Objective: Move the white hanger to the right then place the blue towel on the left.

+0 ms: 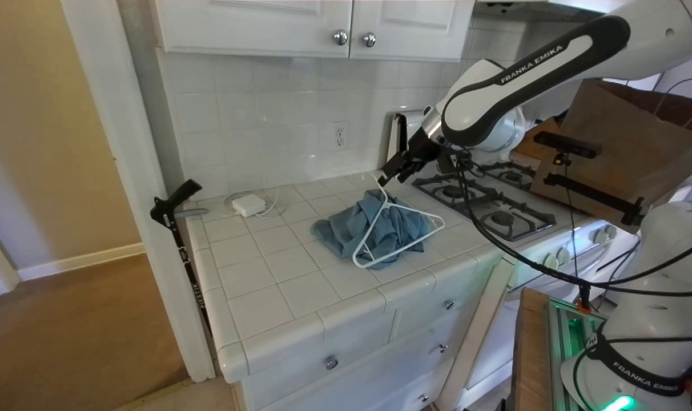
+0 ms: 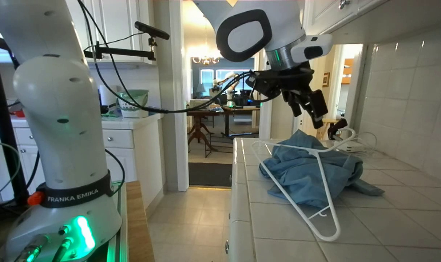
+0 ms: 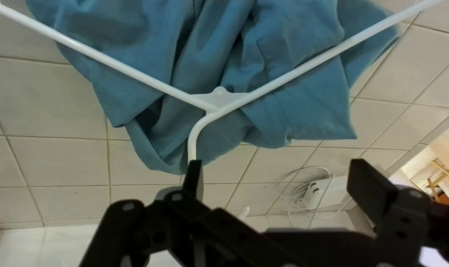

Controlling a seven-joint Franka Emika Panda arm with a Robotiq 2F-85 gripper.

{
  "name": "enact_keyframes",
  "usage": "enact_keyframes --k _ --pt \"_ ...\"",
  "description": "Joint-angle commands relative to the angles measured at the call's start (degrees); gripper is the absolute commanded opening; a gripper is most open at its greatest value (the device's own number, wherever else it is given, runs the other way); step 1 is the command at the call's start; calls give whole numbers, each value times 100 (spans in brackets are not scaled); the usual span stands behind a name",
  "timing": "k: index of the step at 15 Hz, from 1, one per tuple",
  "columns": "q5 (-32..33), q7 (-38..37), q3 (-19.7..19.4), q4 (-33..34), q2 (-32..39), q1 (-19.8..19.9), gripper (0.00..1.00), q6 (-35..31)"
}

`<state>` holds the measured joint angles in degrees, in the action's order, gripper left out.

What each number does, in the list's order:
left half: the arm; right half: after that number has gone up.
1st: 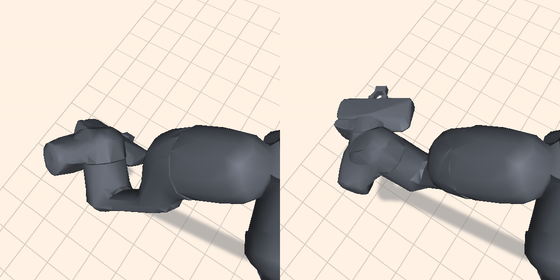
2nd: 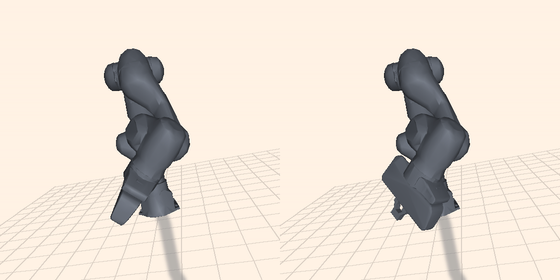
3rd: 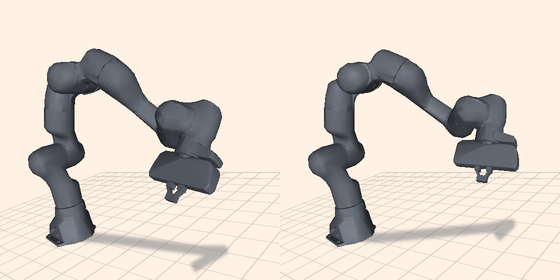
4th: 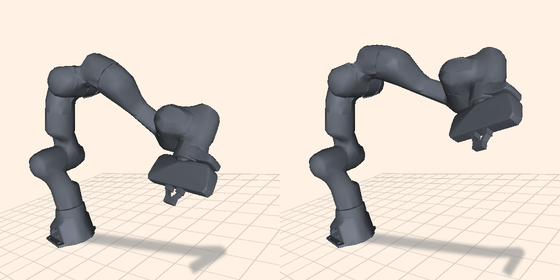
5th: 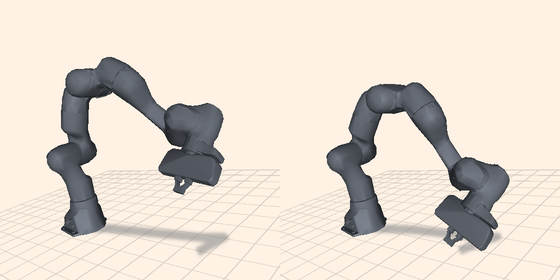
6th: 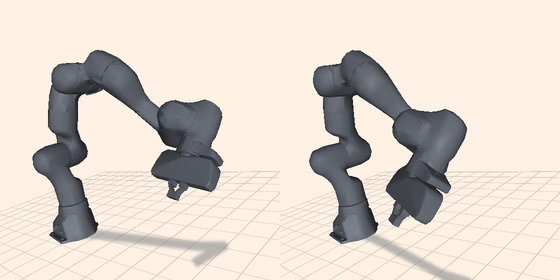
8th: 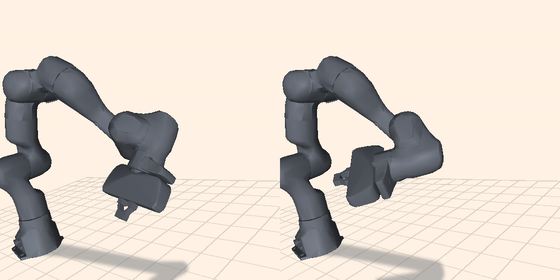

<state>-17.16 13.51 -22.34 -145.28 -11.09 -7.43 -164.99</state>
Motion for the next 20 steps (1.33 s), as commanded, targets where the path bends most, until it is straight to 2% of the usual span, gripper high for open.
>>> enact_keyframes --k 1,8,13,14,15,18,19,20 --pt "-403 422 -227 118 434 -220 100 -323" --pt "-656 397 -269 255 1046 -225 100 -884" --pt "-1070 466 -213 525 1354 -183 98 -988" --pt "-1147 475 -200 573 1437 -164 91 -986" --pt "-1235 492 -184 611 1492 -149 90 -967" --pt "-1545 557 -103 726 1689 -96 78 -959" --pt "-1657 549 -68 777 1769 -83 62 -964" --pt "-1743 552 -27 829 1832 -70 56 -972"
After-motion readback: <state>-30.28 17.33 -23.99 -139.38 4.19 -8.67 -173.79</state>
